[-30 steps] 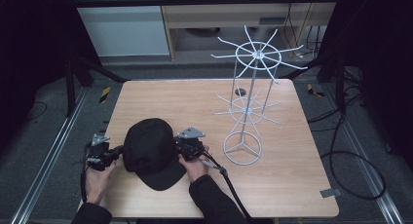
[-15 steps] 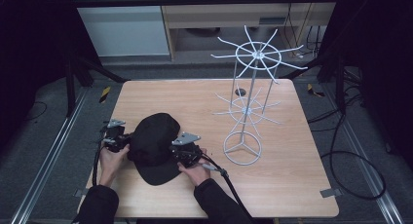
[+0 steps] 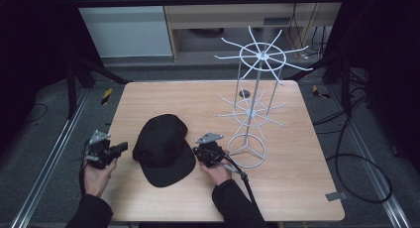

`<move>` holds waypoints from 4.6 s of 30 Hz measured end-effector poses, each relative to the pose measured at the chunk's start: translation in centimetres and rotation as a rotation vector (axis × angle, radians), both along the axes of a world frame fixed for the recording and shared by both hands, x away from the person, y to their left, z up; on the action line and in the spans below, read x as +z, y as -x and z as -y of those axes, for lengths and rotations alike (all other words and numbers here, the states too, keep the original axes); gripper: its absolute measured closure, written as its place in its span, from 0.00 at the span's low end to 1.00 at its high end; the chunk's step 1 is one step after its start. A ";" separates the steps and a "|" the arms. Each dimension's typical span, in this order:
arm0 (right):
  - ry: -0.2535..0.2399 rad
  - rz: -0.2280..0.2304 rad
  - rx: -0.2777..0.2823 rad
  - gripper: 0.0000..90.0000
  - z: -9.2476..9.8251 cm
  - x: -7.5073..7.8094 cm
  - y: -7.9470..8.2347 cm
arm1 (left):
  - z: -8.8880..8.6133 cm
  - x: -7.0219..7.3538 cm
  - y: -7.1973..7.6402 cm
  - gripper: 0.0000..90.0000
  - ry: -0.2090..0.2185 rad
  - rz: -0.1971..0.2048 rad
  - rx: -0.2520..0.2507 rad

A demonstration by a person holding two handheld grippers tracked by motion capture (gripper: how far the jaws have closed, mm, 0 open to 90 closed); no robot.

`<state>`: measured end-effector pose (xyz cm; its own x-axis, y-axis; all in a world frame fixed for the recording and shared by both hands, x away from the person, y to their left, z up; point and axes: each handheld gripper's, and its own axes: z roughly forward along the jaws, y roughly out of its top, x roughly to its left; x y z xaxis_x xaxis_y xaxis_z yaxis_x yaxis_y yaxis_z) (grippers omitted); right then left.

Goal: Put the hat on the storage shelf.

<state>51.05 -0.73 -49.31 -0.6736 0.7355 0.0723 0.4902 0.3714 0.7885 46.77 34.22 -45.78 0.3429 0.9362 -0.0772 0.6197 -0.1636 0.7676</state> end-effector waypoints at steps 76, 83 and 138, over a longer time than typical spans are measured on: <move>-0.026 0.109 -0.180 0.71 18.4 3.9 9.9 | 10.3 9.1 -3.0 0.49 -0.111 0.070 -0.267; -0.016 0.081 -0.288 0.70 23.0 3.0 9.5 | 12.0 8.8 -4.1 0.45 -0.180 0.026 -0.282; 0.047 0.071 -0.270 0.69 23.4 2.2 8.8 | 14.9 4.7 -9.2 0.26 -0.178 -0.020 -0.303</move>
<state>42.22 -24.10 -47.10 -0.4547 0.8906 -0.0070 0.5203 0.2721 0.8095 55.96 19.35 -41.10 0.6069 0.7918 0.0689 0.5372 -0.4726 0.6986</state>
